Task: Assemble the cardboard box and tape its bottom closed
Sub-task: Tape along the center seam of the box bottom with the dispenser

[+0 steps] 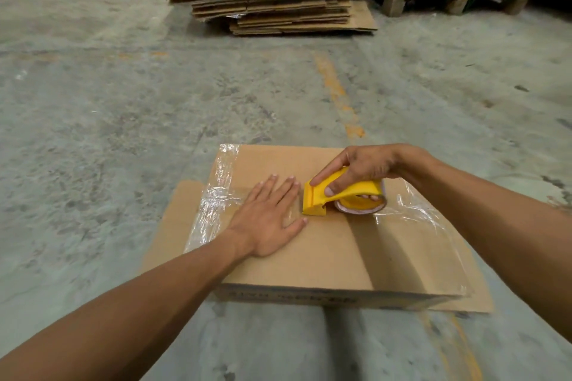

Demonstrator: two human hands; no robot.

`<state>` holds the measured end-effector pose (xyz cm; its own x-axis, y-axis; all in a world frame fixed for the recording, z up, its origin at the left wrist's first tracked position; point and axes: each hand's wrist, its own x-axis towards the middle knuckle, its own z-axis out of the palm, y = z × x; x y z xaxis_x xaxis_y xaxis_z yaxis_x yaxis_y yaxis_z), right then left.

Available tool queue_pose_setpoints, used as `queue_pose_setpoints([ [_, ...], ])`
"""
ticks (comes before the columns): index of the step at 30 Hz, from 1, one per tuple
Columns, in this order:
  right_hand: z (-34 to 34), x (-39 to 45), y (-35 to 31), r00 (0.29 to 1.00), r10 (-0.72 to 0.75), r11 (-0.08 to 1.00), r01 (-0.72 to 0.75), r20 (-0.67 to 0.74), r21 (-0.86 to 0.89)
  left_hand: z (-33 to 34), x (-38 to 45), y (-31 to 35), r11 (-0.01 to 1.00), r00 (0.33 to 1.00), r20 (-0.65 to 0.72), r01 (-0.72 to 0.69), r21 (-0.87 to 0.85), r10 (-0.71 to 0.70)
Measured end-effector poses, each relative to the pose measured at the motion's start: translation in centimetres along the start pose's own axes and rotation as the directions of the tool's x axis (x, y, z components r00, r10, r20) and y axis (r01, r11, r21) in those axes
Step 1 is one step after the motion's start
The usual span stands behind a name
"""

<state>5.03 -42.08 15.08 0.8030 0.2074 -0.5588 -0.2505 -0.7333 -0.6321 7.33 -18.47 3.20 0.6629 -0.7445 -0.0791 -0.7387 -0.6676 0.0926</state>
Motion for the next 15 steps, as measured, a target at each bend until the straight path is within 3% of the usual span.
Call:
queue_pose_setpoints([
  [9,0.3,0.7,-2.2,1.000,0.007,0.992,-0.007,-0.004,-0.124,-0.7,-1.8,-3.2,0.999,0.999,0.005,0.039,-0.011,-0.039],
  [15,-0.3,-1.4,0.6,0.999,-0.038,0.999,0.038,-0.006,-0.017,-0.8,-2.9,-4.3,0.999,0.999,0.002,0.043,-0.002,-0.043],
])
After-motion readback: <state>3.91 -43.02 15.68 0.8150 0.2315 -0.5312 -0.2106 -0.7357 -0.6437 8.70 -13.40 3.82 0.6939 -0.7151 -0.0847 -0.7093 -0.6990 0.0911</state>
